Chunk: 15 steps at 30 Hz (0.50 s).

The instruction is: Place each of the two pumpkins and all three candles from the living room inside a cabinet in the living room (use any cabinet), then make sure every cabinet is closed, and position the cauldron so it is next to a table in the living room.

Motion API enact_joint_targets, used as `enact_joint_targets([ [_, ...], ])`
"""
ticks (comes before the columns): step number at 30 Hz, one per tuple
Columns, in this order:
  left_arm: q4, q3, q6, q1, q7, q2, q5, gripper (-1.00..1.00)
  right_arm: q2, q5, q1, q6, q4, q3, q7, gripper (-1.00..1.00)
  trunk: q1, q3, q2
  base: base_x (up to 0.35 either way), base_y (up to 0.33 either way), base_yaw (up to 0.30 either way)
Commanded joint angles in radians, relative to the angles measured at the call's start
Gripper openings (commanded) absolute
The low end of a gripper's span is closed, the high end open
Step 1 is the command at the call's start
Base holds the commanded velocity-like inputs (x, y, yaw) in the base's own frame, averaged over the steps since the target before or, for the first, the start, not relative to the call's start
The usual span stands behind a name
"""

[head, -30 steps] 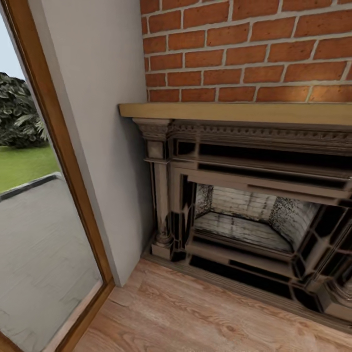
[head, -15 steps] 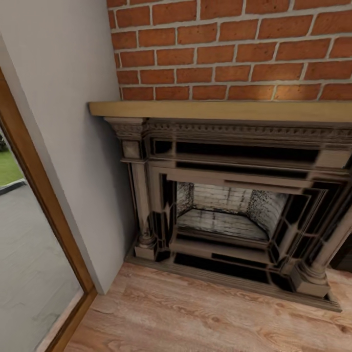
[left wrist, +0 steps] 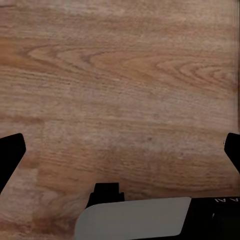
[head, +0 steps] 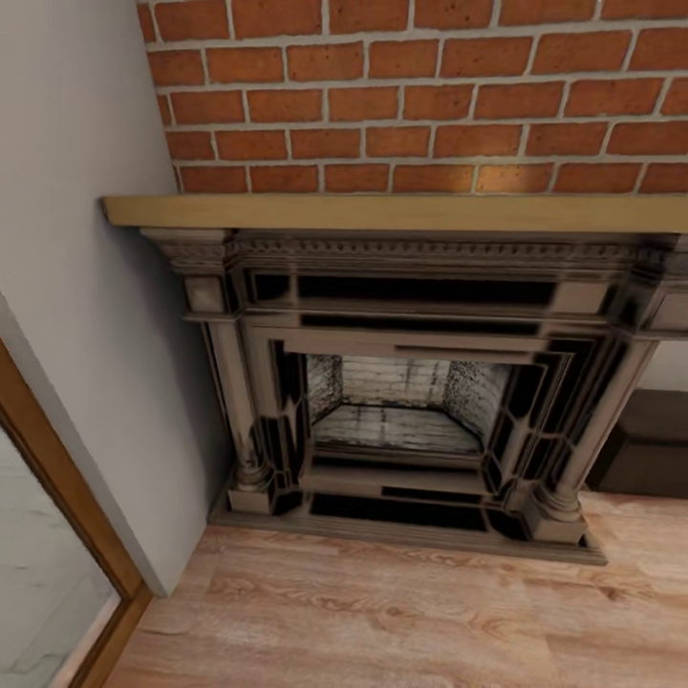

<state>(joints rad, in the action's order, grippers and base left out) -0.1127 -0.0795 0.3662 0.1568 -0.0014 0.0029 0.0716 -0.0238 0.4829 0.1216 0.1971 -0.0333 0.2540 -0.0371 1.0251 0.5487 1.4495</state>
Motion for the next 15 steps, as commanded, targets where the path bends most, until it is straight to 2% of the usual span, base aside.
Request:
enact_joint_targets([
  [1,0.001,-0.008,0.003,0.000,0.000,0.000,0.008,1.00,-0.001,0.007,0.001,0.005,-0.004,0.008,-0.001,1.00,0.000,0.001,0.000,0.000,0.000,-0.276],
  [15,0.001,-0.008,0.003,0.000,0.000,0.000,0.008,1.00,-0.001,0.007,-0.004,0.006,-0.004,0.008,-0.001,1.00,0.000,0.003,0.000,0.000,0.000,-0.277],
])
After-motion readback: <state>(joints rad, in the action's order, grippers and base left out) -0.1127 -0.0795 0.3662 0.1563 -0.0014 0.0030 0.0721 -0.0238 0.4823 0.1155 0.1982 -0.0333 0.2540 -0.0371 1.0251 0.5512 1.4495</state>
